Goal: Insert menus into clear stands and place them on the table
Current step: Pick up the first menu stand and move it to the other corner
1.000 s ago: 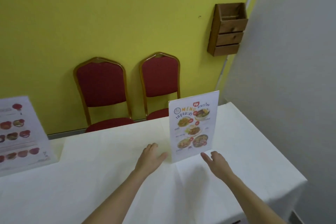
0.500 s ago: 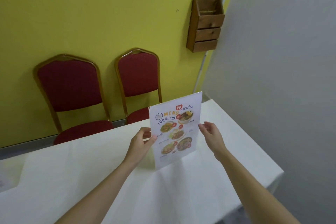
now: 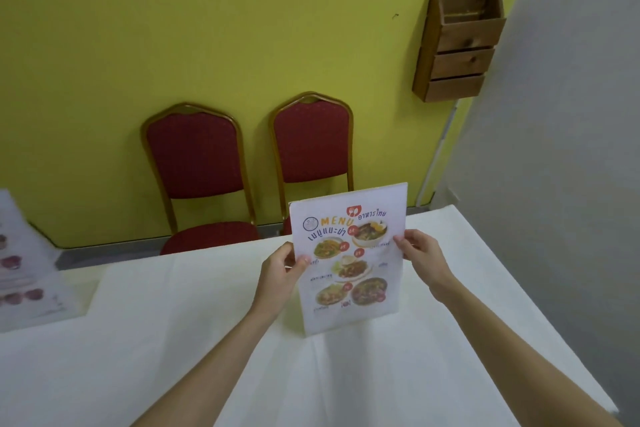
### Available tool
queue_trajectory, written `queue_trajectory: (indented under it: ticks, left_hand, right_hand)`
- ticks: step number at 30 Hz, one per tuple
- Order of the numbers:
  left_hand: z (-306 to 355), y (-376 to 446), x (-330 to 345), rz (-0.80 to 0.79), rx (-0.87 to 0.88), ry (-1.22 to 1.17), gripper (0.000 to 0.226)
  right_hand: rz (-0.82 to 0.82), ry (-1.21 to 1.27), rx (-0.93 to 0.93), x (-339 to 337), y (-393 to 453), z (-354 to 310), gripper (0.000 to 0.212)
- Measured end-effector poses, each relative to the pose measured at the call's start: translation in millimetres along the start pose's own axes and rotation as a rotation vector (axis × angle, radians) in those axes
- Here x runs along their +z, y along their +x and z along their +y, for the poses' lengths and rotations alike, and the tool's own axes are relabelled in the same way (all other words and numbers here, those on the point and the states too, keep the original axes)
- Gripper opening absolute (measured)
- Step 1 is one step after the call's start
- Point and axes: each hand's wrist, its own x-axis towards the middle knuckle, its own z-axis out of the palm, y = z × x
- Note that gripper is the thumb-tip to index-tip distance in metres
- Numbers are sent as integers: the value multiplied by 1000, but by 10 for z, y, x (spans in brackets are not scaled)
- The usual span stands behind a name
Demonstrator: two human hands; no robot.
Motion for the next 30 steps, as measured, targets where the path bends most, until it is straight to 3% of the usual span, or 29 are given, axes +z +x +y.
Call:
queue_trajectory:
  ticks: [9, 21, 30]
  left_hand:
    - [321, 444, 443, 76, 5, 23, 15]
    - [702, 1463, 1513, 30, -46, 78, 15]
    - [753, 1753, 2032, 40, -96, 78, 15]
  right_hand:
    - [-77, -22, -96, -523, 615, -67, 21]
    - [53, -97, -104, -1465, 1731, 25, 10]
    - [143, -96, -96, -1754, 2102, 215, 8]
